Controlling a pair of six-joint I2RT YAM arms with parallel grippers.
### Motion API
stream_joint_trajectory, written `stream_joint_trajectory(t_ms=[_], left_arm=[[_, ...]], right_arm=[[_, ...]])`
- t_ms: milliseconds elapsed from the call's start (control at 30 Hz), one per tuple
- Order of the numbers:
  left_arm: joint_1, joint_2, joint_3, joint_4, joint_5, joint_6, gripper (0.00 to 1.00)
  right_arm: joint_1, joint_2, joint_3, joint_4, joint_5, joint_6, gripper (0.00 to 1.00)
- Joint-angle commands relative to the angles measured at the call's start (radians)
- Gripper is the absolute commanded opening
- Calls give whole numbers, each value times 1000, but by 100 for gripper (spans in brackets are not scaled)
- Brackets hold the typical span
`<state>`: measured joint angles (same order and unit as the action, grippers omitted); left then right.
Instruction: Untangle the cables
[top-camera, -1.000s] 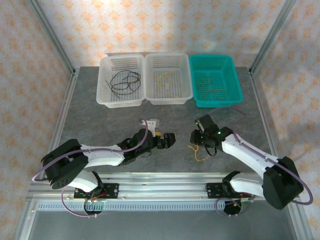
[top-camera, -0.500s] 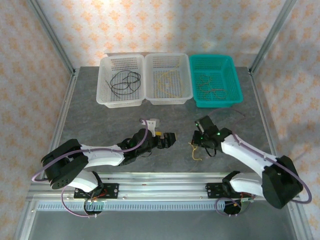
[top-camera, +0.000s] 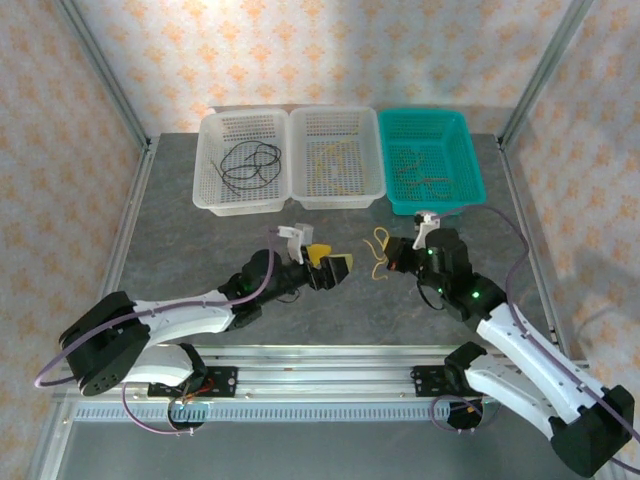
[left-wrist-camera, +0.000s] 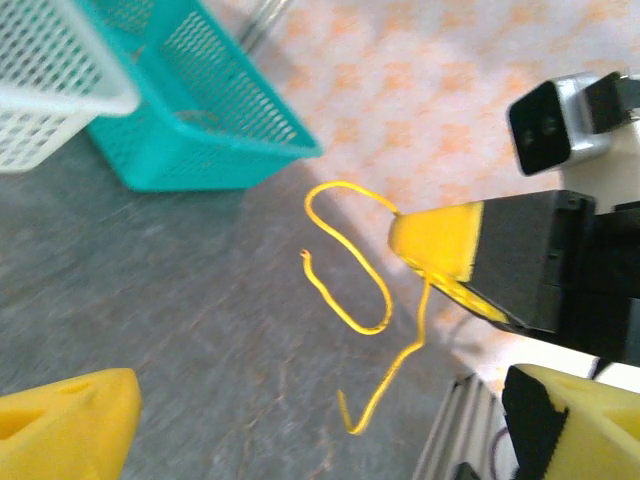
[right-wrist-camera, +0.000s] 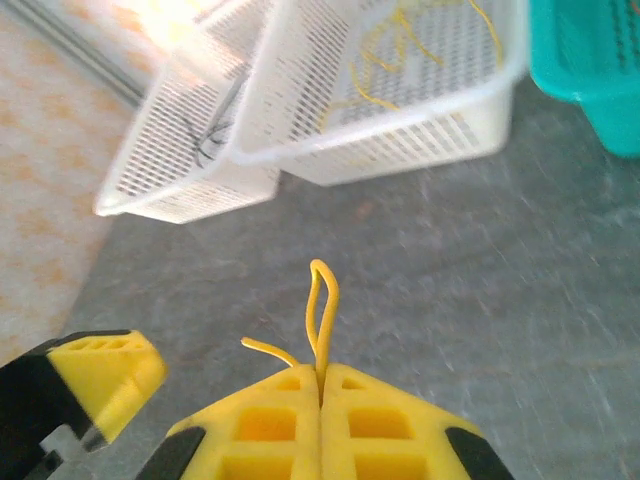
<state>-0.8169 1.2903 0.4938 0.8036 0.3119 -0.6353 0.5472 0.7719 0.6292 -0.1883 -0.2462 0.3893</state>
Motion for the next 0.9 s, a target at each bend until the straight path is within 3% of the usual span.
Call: stream_joint_trajectory(t_ms=[0, 200, 400, 633, 767, 867], left_arm=[[40, -18, -22, 196, 161, -26, 92], [52, 7, -3, 309, 295, -55, 86], [48, 13, 37, 356, 386, -33, 79], [2, -38, 190, -43, 222, 286, 85], [2, -34, 251, -129, 178, 356, 85], [27, -58, 225, -73, 164, 313, 84]], right_arm=[[7, -43, 8, 124, -81, -137, 0], [7, -108, -22, 262, -164, -196, 0], [7, -155, -61, 489, -147, -69, 0], [7, -111, -12, 541, -108, 118, 0], [7, -97, -4, 575, -182, 105, 0], [7, -102, 9, 543, -251, 8, 0]])
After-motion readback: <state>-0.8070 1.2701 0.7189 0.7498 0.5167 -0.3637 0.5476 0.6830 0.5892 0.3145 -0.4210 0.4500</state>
